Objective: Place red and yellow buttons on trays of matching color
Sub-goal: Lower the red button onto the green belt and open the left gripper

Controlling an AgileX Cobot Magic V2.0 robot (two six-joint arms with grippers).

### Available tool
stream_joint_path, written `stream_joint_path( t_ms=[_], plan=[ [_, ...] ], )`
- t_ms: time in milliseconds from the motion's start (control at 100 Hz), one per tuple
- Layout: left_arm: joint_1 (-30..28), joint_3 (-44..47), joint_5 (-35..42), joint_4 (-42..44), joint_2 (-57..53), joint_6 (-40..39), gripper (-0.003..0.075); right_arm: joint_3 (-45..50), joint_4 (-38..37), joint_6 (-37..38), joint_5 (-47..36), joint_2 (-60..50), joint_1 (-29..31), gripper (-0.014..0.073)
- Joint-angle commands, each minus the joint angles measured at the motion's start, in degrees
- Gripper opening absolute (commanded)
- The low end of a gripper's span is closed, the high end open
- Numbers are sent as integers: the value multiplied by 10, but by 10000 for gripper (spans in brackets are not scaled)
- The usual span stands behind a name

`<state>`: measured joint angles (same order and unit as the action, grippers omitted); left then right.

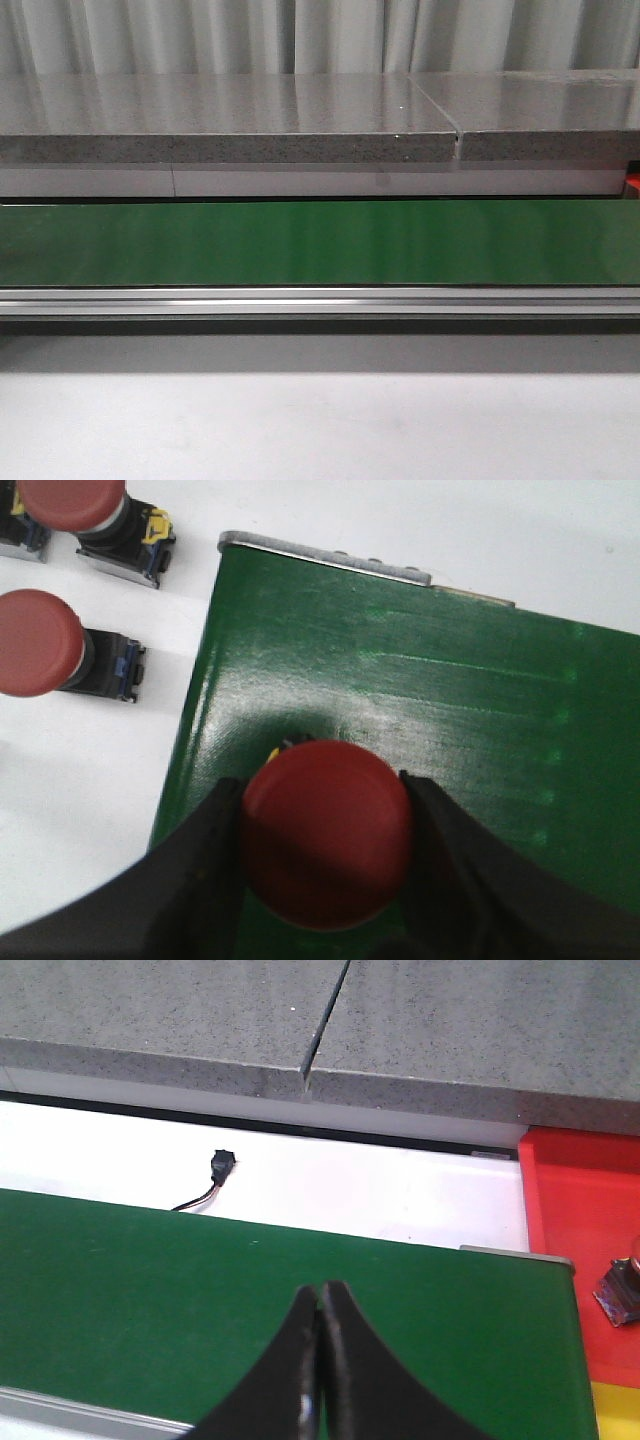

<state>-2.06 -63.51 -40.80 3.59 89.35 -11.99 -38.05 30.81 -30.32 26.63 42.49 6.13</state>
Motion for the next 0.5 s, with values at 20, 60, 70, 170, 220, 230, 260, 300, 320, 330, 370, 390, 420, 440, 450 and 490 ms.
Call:
stream_joint_path(
  t_ms=[20,60,70,170,220,230,260,300,320,330,370,390,420,440,450,490],
  plan=[
    [1,-17,17,-1,-15,19,179,-15,10,-5,-30,-5,0,-67],
    [1,-17,17,-9,-15,27,258,-15,10,-5,-30,-5,0,-67],
    [1,-17,17,-9,-15,30,285,-15,10,-5,-30,-5,0,-67],
    [1,-21,9,-13,-15,40,468,-15,10,-5,-30,-5,0,-67],
    [1,-27,2,-13,-15,40,528,-15,10,-5,-30,-5,0,-67],
    [1,-29,1,-13,-15,40,533,-15,10,-5,-30,-5,0,-67],
    [1,-36,-4,-13,-15,42,552,-15,10,-5,-30,-5,0,-67],
    [1,-44,-12,-13,-15,47,557,-15,10,-5,-30,-5,0,-67],
    [1,-49,-15,-14,-15,51,557,-15,10,-5,-30,-5,0,-67],
    [1,-53,-16,-15,-15,54,557,-15,10,-5,-30,-5,0,-67],
    [1,-62,-21,-21,-17,59,557,-15,10,-5,-30,-5,0,-67],
    [1,-67,-24,-26,-18,63,557,-15,10,-5,-30,-5,0,-67],
    [1,-74,-25,-36,-21,72,557,-15,10,-5,-30,-5,0,-67],
    [1,-79,-26,-40,-22,74,557,-15,10,-5,-30,-5,0,-67],
    [1,-83,-28,-43,-25,76,557,-15,10,-5,-30,-5,0,-67],
    [1,-89,-28,-57,-30,90,556,-15,10,-5,-30,-5,0,-67]
  ],
)
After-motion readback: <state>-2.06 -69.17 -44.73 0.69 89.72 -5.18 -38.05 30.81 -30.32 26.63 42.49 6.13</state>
